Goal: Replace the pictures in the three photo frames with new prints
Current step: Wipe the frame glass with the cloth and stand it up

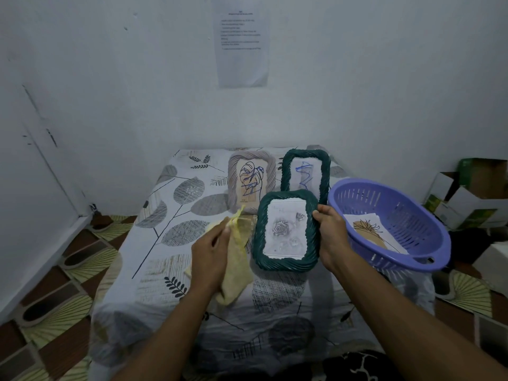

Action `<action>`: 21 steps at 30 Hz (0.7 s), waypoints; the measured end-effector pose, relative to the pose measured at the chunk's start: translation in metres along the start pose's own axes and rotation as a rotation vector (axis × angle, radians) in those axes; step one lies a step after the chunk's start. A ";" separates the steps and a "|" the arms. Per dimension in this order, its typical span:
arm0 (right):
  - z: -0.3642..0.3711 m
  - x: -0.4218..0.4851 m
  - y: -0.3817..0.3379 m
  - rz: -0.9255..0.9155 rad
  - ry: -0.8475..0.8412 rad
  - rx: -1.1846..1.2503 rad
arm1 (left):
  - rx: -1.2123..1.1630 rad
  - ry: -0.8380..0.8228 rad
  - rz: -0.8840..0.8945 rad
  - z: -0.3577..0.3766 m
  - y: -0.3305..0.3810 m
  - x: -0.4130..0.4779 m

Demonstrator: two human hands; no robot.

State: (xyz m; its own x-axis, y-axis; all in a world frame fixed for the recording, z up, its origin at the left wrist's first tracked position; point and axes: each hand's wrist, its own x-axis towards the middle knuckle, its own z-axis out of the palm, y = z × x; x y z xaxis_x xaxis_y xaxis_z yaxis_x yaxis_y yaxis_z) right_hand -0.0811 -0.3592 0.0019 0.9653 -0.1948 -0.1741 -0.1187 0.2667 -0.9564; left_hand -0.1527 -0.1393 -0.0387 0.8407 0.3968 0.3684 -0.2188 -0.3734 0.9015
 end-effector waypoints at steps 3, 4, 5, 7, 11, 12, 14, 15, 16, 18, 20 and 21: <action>0.001 0.000 -0.001 0.013 0.007 0.034 | 0.111 -0.256 0.275 0.013 0.012 -0.012; 0.002 -0.001 -0.001 0.018 0.004 0.043 | 0.223 -0.353 0.403 0.019 0.011 -0.016; 0.002 -0.001 -0.001 0.020 -0.005 0.048 | 0.335 -0.428 0.511 0.024 0.009 -0.019; 0.001 -0.002 -0.003 0.013 -0.027 0.046 | 0.490 -0.504 0.625 0.029 0.003 -0.021; -0.004 -0.001 -0.005 0.009 -0.002 0.055 | 0.619 -0.537 0.797 0.024 -0.007 -0.022; -0.004 -0.001 -0.004 0.016 -0.006 0.061 | 0.659 -0.521 0.811 0.023 -0.008 -0.019; -0.002 -0.002 -0.002 0.022 -0.030 0.069 | 0.701 -0.477 0.758 0.020 -0.006 -0.011; -0.001 -0.002 -0.001 0.022 -0.037 0.069 | 0.707 -0.481 0.735 0.020 -0.006 -0.009; 0.000 -0.002 -0.002 0.020 -0.038 0.065 | 0.700 -0.512 0.740 0.019 -0.007 -0.009; 0.001 -0.001 -0.004 0.013 -0.034 0.056 | 0.674 -0.597 0.791 0.019 -0.010 -0.012; 0.001 0.000 -0.004 0.014 -0.031 0.057 | 0.684 -0.586 0.810 0.016 -0.013 -0.011; 0.001 0.001 -0.004 0.012 -0.031 0.057 | 0.699 -0.537 0.800 0.015 -0.013 -0.009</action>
State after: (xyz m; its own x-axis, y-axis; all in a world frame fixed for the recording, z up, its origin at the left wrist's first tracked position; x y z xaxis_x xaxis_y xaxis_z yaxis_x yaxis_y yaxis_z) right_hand -0.0797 -0.3593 0.0056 0.9707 -0.1623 -0.1772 -0.1176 0.3223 -0.9393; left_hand -0.1498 -0.1507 -0.0573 0.7247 -0.4966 0.4776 -0.5981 -0.7976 0.0783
